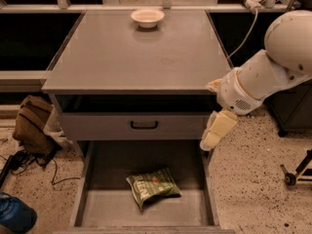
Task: Pick green jalapeno chip bag from middle drawer and place on counter
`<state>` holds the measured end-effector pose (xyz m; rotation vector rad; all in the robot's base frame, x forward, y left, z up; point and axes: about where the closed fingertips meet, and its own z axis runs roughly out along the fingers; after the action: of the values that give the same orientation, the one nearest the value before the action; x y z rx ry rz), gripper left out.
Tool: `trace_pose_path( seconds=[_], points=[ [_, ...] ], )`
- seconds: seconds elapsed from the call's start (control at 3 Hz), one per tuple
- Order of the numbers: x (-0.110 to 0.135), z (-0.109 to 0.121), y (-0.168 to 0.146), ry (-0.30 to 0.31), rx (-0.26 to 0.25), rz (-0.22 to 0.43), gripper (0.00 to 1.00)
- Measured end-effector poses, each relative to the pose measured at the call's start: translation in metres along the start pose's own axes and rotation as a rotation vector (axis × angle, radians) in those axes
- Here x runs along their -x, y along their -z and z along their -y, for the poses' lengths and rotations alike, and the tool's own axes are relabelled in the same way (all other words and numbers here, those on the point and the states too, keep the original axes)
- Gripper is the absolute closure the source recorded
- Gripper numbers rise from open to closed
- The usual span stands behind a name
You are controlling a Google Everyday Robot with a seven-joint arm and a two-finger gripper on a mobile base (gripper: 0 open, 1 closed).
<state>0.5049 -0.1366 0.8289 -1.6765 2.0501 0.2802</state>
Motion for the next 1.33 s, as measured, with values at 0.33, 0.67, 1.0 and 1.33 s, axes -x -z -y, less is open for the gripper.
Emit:
trace_pose_path(
  seconds=[0.33, 0.67, 1.0, 1.33],
  points=[
    [-0.001, -0.001, -0.006, -0.007, 0.0, 0.007, 0.0],
    [-0.013, -0.012, -0.049, -0.055, 0.019, 0.047, 0.0],
    [-0.03, -0.028, -0.111, -0.123, 0.038, 0.099, 0.0],
    [-0.029, -0.019, -0.119, -0.129, -0.007, 0.113, 0.0]
  ],
)
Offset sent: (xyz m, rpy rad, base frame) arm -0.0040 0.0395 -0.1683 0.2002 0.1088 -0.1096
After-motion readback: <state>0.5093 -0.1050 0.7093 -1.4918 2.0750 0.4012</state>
